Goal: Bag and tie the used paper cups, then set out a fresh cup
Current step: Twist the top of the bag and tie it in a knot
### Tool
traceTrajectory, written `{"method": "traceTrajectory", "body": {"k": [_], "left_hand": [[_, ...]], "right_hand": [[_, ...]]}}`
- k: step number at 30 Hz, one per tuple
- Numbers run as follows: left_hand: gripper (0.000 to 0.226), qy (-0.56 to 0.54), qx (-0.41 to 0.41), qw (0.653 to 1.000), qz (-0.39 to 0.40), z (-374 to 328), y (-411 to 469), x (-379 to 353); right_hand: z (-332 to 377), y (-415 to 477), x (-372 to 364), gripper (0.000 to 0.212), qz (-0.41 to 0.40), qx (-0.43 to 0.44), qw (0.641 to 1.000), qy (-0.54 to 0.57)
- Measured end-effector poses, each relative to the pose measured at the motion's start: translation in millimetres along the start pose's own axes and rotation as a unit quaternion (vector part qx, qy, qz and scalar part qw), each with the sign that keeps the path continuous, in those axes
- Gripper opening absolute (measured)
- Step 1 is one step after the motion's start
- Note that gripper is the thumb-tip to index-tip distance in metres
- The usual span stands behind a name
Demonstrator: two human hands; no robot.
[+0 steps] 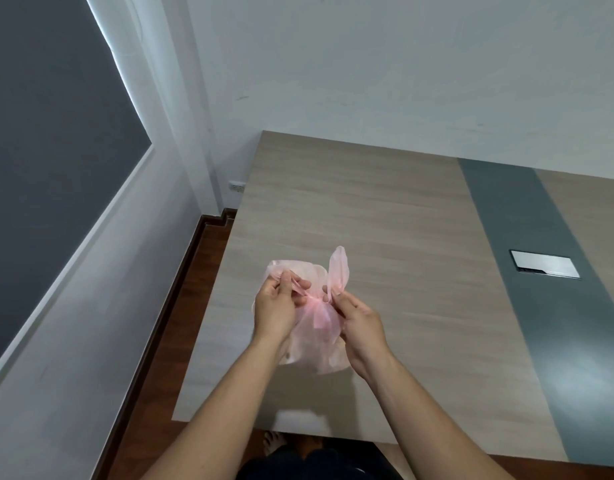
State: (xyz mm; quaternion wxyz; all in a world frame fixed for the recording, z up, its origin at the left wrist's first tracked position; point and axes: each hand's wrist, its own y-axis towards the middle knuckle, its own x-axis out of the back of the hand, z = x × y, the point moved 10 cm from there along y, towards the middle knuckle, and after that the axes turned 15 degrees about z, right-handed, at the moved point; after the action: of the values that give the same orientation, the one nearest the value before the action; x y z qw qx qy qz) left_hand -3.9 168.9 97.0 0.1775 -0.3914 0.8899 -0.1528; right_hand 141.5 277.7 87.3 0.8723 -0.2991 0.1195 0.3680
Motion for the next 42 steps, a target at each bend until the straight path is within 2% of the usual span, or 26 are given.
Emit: {"method": "traceTrajectory", "body": {"k": [2,6,9,12,14,16,19,21,23,25,28,31,33,36,42], "left_hand": [[0.033,-0.076,0.002,0.997,0.011,4,1,0],[0.024,-0.062,-0.027,0.993,0.095,-5,-1,-11],[0.042,-0.027,-0.024,0.988,0.152,-9,-2,-21],[0.049,0.016,-0.002,0.976,0.219,-6,-2,-31],[0.059,0.019,0.013,0.959,0.284,-5,-4,-37],[0.059,0.029,0.02,0.943,0.331,-4,-5,-40],[0.038,0.031,0.019,0.947,0.321,-1,-1,-36],[0.042,-0.003,0.026,0.956,0.292,7,3,-31],[0.041,-0.023,0.032,0.964,0.263,15,5,-27],[0.035,-0.029,0.036,0.968,0.246,18,5,-25],[0.05,-0.02,0.052,0.969,0.241,20,4,-22],[0.049,-0.007,0.091,0.959,0.267,20,-1,-21],[0.037,0.002,0.108,0.95,0.294,17,-6,-21],[0.04,-0.005,0.122,0.94,0.319,14,-14,-24],[0.041,0.007,0.178,0.923,0.34,21,-26,-27]], "right_hand": [[-2,0,-2,0.027,0.013,-0.009,1.0,-0.001],[1,-1,3,0.032,0.016,-0.012,0.997,-0.08],[9,-3,3,0.041,0.007,0.001,0.982,-0.189],[23,-8,-5,0.041,0.022,0.023,0.961,-0.274],[34,-11,-16,0.04,0.065,0.042,0.936,-0.344],[38,-12,-27,0.037,0.106,0.05,0.894,-0.433],[37,-10,-34,0.035,0.128,0.043,0.811,-0.569],[37,-10,-35,0.034,0.149,0.038,0.792,-0.591],[43,-14,-37,0.03,0.159,0.035,0.81,-0.563],[49,-17,-35,0.02,0.152,0.036,0.847,-0.507],[51,-24,-35,0.013,0.138,0.052,0.876,-0.458],[49,-27,-36,0.027,0.154,0.048,0.882,-0.443],[51,-29,-38,0.022,0.17,0.053,0.88,-0.441],[58,-29,-36,0.009,0.148,0.073,0.886,-0.432],[45,-29,-39,0.023,0.202,0.043,0.889,-0.408]]}}
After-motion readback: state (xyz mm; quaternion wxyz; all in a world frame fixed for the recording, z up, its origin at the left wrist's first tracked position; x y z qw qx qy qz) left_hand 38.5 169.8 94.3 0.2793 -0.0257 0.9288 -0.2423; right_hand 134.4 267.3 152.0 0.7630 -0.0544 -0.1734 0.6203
